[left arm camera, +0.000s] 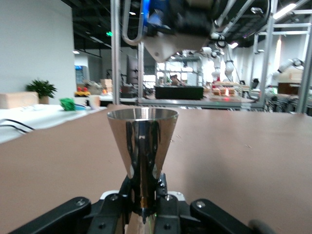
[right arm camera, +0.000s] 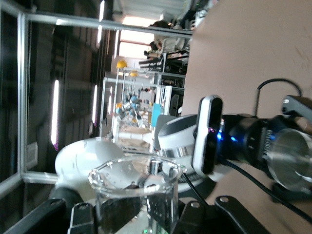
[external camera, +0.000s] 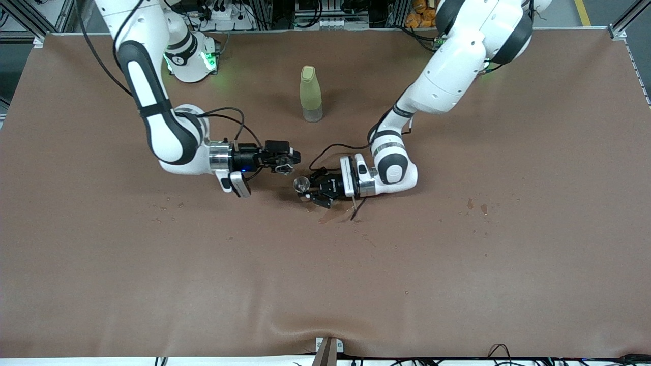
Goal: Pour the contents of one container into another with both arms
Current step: 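Turn the beaker upright with the right gripper and draw it back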
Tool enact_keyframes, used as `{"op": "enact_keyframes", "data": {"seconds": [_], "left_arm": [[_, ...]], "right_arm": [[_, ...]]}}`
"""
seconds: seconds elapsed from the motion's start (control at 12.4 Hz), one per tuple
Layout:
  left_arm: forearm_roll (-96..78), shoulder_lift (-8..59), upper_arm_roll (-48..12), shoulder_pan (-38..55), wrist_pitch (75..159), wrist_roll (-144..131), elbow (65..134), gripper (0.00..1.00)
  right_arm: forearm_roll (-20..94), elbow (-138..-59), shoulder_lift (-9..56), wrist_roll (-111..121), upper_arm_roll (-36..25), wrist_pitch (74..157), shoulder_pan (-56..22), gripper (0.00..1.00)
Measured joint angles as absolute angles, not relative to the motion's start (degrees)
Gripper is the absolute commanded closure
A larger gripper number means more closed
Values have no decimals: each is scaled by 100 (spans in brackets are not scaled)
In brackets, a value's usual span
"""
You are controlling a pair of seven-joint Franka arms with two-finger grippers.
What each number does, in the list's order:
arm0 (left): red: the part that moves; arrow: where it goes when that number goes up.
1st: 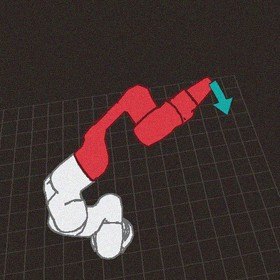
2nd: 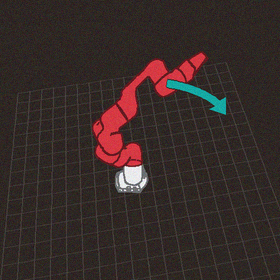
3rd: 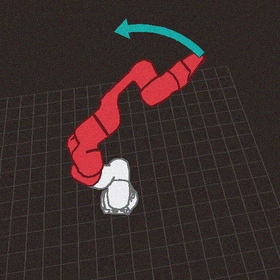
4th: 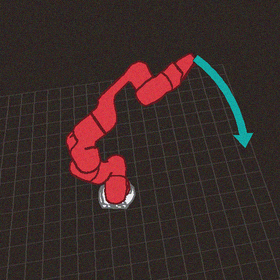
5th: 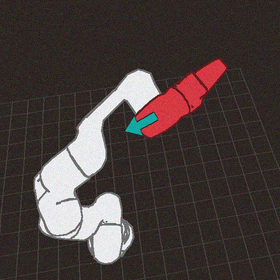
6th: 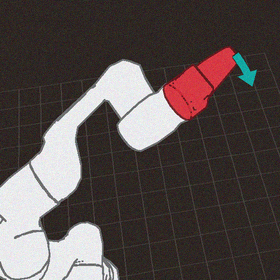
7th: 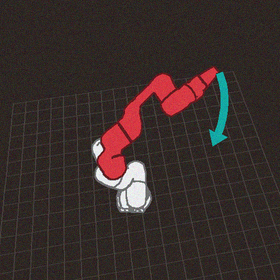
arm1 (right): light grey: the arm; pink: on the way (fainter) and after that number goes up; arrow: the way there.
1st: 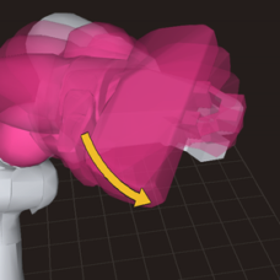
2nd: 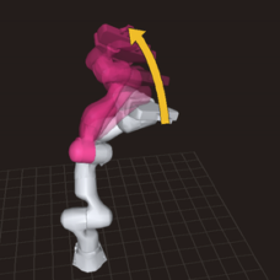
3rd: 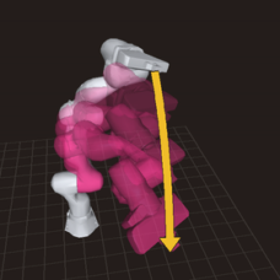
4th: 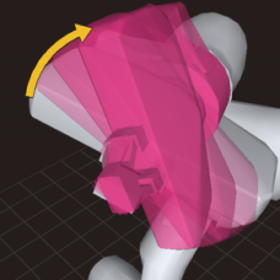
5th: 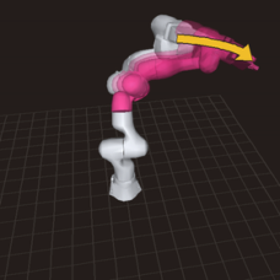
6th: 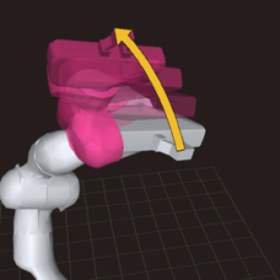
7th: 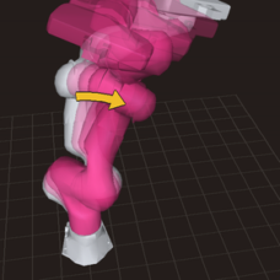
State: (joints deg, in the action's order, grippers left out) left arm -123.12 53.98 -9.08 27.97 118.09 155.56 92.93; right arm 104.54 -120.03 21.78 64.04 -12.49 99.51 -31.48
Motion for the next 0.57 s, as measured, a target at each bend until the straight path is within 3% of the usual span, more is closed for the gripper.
{"op": "enact_keyframes", "data": {"seconds": [0.57], "left_arm": [[-11414,4775,-1034,1860,11803,14628,9513,100]], "right_arm": [[9156,-11891,2113,9579,-2470,8845,-2846,100]]}}
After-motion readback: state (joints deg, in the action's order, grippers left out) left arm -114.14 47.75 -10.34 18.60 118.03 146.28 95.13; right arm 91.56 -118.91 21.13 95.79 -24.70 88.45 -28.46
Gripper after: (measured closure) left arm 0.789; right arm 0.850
